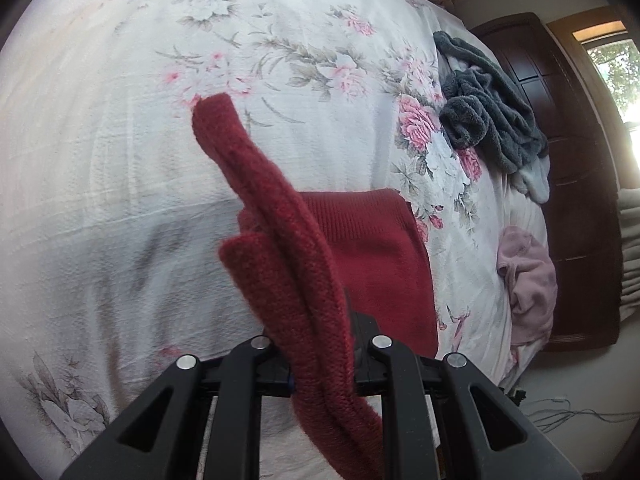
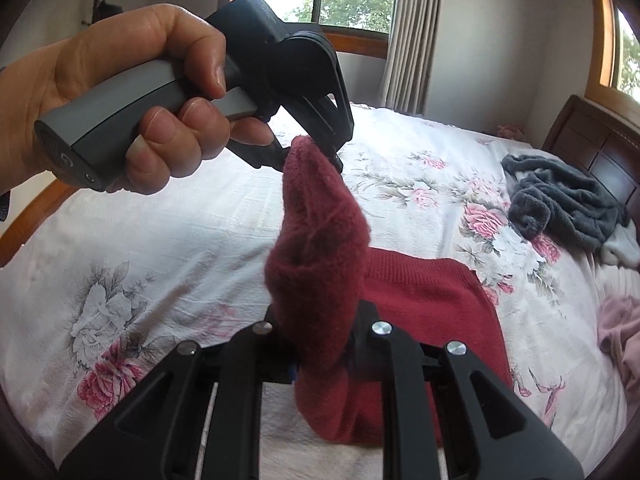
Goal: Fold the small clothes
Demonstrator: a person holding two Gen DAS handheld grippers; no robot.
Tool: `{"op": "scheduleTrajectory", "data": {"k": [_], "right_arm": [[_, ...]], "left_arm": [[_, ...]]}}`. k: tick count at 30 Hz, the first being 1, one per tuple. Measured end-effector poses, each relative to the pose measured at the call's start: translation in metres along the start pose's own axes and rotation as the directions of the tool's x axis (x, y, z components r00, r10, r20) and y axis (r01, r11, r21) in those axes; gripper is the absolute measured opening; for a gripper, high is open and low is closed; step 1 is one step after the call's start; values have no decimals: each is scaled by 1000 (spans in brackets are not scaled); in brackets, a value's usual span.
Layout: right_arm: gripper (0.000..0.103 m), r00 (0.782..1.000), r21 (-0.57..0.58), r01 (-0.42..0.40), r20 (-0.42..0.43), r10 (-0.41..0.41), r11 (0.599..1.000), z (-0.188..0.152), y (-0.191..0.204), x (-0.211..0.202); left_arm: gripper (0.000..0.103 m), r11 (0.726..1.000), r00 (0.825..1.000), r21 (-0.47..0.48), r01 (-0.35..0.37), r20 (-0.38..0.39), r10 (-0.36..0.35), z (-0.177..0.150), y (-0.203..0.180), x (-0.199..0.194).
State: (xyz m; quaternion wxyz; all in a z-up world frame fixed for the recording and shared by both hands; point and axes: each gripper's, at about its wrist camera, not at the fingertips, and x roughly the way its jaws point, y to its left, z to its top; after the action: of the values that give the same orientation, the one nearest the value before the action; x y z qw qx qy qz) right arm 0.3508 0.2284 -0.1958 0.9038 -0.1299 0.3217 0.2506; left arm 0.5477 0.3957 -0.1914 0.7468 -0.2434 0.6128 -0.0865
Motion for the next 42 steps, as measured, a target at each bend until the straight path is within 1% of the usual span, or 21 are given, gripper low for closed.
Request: {"op": "scheduleTrajectory", "data": {"k": [6, 12, 17, 24, 28, 30, 32, 35, 38, 39, 40, 42], "right_arm": [[14, 999, 88, -43, 17, 42, 995, -10, -33, -5], [14, 997, 177, -79, 24, 76, 981, -25, -71, -6], [14, 996, 268, -93, 23, 90, 959, -44, -107, -5], [14, 996, 359, -88, 20, 87, 929, -73, -144, 2], [14, 995, 404, -95, 18, 96, 910, -90, -159, 7], [14, 994, 440, -105, 32, 101, 892, -98, -168, 9], [14, 993, 480, -115, 33, 114, 869, -107, -176, 13], [14, 991, 487, -123, 23, 128, 865, -114, -186, 17], [14, 984, 519, -164, 26, 176, 839, -121, -199, 21], [14, 980, 543, -178, 25, 197, 821, -125, -206, 23], [14, 977, 553, -190, 23, 213, 811, -127, -208, 25], [14, 966, 580, -224, 24, 258, 783, -133, -218, 30]], "left_arm": [[16, 997, 998, 37, -64, -3, 64, 2, -35, 11], [16, 987, 990, 84, -137, -20, 139, 5, -75, 34], [16, 970, 977, 139, -198, -45, 206, 4, -113, 65], [16, 947, 957, 195, -256, -83, 276, 1, -151, 112], [16, 922, 937, 239, -305, -96, 335, -1, -170, 144], [16, 913, 929, 249, -324, -100, 357, 0, -175, 156], [16, 896, 914, 268, -354, -104, 392, -1, -182, 168], [16, 872, 894, 290, -395, -100, 437, -4, -191, 185], [16, 856, 878, 293, -426, -96, 469, -6, -198, 198], [16, 848, 870, 296, -439, -95, 483, -7, -200, 204], [16, 843, 864, 295, -450, -94, 494, -8, -202, 209], [16, 834, 855, 295, -466, -92, 510, -10, -204, 218]]}}
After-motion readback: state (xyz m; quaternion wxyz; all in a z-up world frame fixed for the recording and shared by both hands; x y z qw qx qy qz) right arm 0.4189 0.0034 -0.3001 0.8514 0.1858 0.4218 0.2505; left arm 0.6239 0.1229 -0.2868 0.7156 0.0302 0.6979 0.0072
